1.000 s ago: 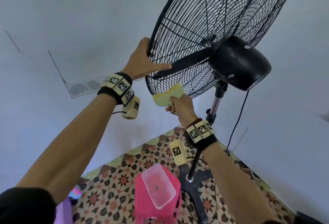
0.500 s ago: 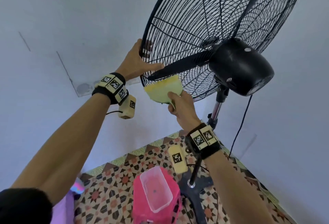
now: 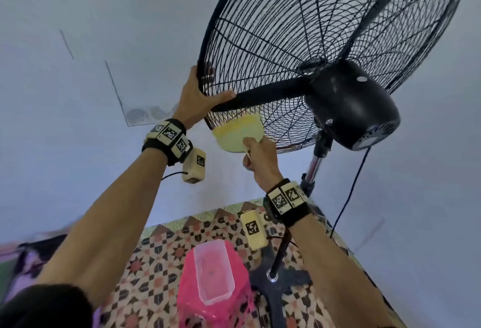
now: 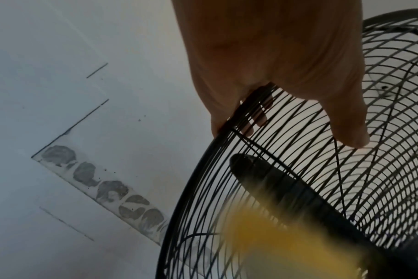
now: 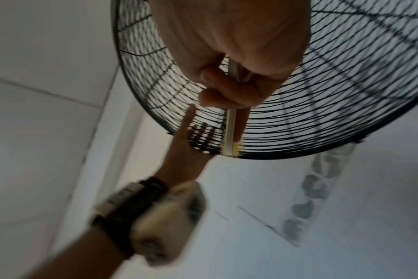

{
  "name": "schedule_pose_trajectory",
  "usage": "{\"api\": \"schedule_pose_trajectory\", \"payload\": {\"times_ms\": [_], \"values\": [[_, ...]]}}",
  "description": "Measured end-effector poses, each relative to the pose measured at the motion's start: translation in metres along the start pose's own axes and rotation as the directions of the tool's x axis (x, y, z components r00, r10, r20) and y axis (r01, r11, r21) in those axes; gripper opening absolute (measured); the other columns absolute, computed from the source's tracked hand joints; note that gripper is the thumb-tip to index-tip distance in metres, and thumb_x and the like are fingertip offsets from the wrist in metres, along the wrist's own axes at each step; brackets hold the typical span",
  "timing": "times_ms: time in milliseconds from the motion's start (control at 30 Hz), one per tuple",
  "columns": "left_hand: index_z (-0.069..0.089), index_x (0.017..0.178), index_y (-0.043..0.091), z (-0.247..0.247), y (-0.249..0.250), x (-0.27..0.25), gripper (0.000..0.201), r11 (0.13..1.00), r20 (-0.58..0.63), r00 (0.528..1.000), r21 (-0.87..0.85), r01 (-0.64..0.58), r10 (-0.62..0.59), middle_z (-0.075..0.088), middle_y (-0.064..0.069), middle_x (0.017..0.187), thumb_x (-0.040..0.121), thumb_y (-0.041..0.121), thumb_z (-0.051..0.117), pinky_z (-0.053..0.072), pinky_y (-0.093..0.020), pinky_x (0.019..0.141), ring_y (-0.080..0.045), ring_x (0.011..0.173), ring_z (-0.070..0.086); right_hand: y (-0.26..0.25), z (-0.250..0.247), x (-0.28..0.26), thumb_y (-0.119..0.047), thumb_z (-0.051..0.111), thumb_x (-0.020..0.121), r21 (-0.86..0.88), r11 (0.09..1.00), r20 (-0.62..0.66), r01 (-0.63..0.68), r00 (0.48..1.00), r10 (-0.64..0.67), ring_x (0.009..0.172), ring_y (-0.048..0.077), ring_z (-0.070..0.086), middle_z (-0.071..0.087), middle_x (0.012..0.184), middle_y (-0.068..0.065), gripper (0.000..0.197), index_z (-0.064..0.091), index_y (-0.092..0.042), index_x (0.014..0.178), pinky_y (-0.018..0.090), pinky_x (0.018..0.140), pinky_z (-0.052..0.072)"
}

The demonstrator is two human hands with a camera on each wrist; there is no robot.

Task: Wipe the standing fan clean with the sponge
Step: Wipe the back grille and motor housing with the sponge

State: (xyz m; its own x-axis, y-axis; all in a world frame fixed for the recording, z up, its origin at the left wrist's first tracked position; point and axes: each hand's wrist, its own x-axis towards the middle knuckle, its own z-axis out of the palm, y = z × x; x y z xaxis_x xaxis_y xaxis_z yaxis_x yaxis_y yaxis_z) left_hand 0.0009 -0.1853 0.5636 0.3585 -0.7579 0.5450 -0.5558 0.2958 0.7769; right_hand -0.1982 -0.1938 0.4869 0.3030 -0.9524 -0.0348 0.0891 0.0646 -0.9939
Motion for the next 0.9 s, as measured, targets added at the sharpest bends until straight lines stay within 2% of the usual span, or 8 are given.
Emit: {"api": "schedule_pose_trajectory", "payload": {"times_ms": [133, 300, 367, 467, 533, 733, 800, 900], "values": [[0.042, 0.143, 0.024, -0.001, -0.001, -0.006, 0.099, 0.999, -0.005, 0.999, -0.019, 0.032, -0.032, 0.054, 0.007, 0.141, 0.066, 0.066, 0.088, 0.047, -0.046, 0.112, -0.012, 0.130, 0.055, 0.017, -0.016, 0.007, -0.008, 0.053, 0.096, -0.118, 0.992, -0.084, -0.034, 0.996, 0.024, 0.036, 0.011, 0.052, 0.062, 0.085, 0.010, 0.006, 0.057, -0.007, 0.100, 0.021, 0.038, 0.034], [0.042, 0.140, 0.026, 0.003, -0.008, -0.007, 0.102, 0.997, -0.017, 0.996, -0.004, 0.082, -0.082, 0.054, 0.012, 0.139, 0.061, 0.066, 0.092, 0.050, -0.049, 0.109, -0.014, 0.129, 0.055, -0.025, -0.002, 0.012, -0.007, 0.056, 0.096, 0.002, 0.995, 0.024, 0.097, 0.995, -0.097, 0.037, 0.014, 0.049, 0.060, 0.070, 0.004, 0.003, 0.057, -0.007, 0.093, 0.022, 0.041, 0.033], [0.043, 0.141, 0.027, 0.005, -0.011, -0.003, 0.103, 0.996, -0.016, 0.996, -0.010, 0.091, -0.092, 0.054, 0.013, 0.138, 0.060, 0.067, 0.092, 0.049, -0.049, 0.109, -0.014, 0.129, 0.056, -0.024, -0.007, 0.013, -0.008, 0.056, 0.096, 0.001, 0.997, 0.031, 0.075, 0.997, -0.075, 0.038, 0.013, 0.047, 0.059, 0.071, 0.002, 0.003, 0.058, -0.009, 0.094, 0.025, 0.042, 0.033], [0.042, 0.139, 0.030, 0.003, -0.012, 0.004, 0.101, 0.997, 0.010, 0.997, -0.015, 0.082, -0.082, 0.053, 0.012, 0.140, 0.059, 0.069, 0.091, 0.049, -0.052, 0.109, -0.016, 0.130, 0.055, -0.001, -0.018, 0.015, -0.007, 0.052, 0.095, -0.096, 0.995, -0.046, -0.001, 0.999, -0.003, 0.036, 0.011, 0.050, 0.062, 0.083, 0.010, 0.014, 0.060, -0.004, 0.106, 0.021, 0.038, 0.033], [0.040, 0.138, 0.032, 0.001, -0.011, 0.010, 0.098, 0.997, 0.033, 0.997, -0.014, 0.070, -0.069, 0.052, 0.010, 0.143, 0.061, 0.065, 0.090, 0.049, -0.052, 0.110, -0.015, 0.130, 0.055, 0.001, -0.019, 0.017, -0.007, 0.049, 0.095, -0.113, 0.994, -0.095, -0.004, 0.995, -0.007, 0.035, 0.010, 0.052, 0.062, 0.086, 0.011, 0.020, 0.058, -0.002, 0.113, 0.020, 0.037, 0.033], [0.043, 0.141, 0.023, -0.006, -0.016, 0.034, 0.099, 0.999, 0.082, 0.996, 0.035, 0.038, -0.041, 0.054, 0.008, 0.141, 0.065, 0.063, 0.091, 0.046, -0.048, 0.112, -0.014, 0.129, 0.055, -0.038, 0.005, 0.030, -0.008, 0.053, 0.095, -0.036, 0.991, -0.079, 0.131, 0.988, -0.133, 0.036, 0.015, 0.051, 0.061, 0.070, 0.006, 0.007, 0.058, -0.006, 0.099, 0.021, 0.039, 0.032], [0.043, 0.141, 0.022, -0.007, -0.018, 0.040, 0.102, 0.999, 0.108, 0.993, 0.033, 0.043, -0.047, 0.055, 0.006, 0.140, 0.062, 0.066, 0.091, 0.047, -0.050, 0.111, -0.015, 0.129, 0.056, -0.029, 0.002, 0.029, -0.010, 0.054, 0.095, -0.063, 0.994, -0.098, 0.090, 0.991, -0.096, 0.037, 0.014, 0.050, 0.061, 0.075, 0.008, 0.007, 0.057, -0.005, 0.099, 0.021, 0.039, 0.032], [0.042, 0.140, 0.023, -0.007, -0.022, 0.042, 0.105, 0.999, 0.124, 0.991, 0.006, 0.044, -0.044, 0.054, 0.006, 0.140, 0.059, 0.068, 0.091, 0.048, -0.052, 0.110, -0.017, 0.129, 0.056, -0.010, 0.001, 0.034, -0.008, 0.051, 0.095, -0.090, 0.996, -0.162, 0.015, 0.986, -0.029, 0.036, 0.012, 0.053, 0.064, 0.086, 0.012, 0.018, 0.060, 0.000, 0.108, 0.020, 0.038, 0.034]]}}
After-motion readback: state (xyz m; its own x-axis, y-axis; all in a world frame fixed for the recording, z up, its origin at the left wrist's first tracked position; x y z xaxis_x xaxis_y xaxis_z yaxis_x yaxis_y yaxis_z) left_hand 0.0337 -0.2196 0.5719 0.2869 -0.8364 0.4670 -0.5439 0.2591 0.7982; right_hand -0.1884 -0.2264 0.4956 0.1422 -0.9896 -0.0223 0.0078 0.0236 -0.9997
